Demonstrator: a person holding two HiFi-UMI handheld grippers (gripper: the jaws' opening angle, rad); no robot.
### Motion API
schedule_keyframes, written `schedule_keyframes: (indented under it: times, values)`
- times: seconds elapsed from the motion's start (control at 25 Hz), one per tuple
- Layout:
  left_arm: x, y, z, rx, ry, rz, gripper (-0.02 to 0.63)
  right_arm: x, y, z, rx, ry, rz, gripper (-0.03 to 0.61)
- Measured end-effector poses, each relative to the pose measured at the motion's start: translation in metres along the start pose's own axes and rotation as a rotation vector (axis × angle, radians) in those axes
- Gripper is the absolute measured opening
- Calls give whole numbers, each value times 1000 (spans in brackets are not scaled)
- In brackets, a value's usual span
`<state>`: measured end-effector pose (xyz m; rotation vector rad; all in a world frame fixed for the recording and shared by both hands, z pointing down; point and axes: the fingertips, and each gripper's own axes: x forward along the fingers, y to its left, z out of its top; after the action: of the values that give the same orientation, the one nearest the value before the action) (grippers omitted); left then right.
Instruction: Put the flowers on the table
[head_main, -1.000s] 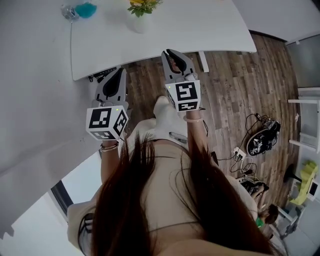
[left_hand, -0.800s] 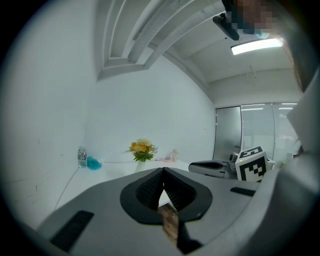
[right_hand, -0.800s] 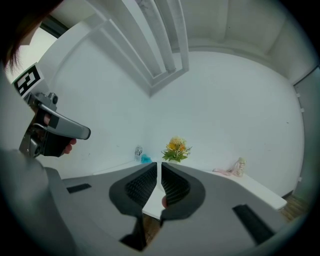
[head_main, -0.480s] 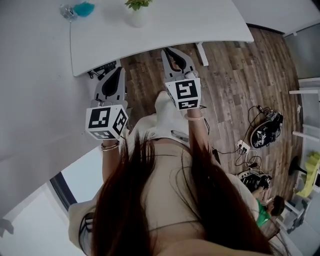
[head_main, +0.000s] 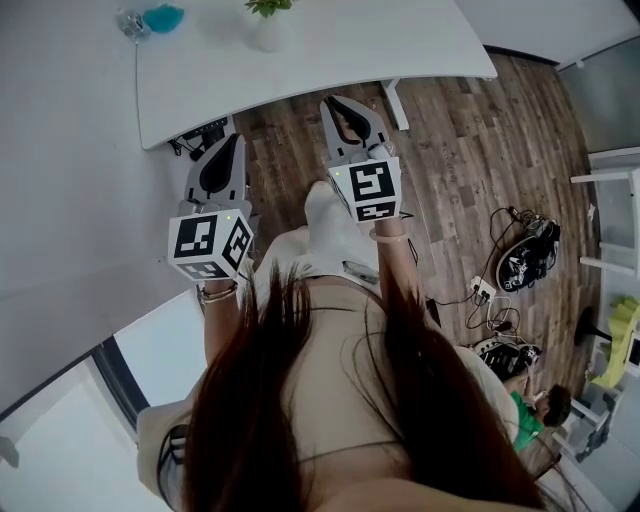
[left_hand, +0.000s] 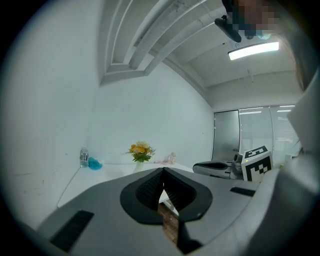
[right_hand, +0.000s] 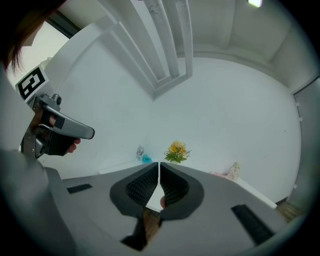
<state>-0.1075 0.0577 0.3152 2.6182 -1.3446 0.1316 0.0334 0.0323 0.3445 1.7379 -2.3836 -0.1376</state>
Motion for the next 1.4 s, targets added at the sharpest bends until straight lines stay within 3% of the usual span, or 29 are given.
schedule_keyframes:
  times: [0.64,1.4]
  values:
    - [-23,9,-10,-20,-8,54,3,-22,12,4,-50,17,22,31]
    - [-25,12,-17,-25,-1,56,3,-21,16,-1,-50,25,24,31]
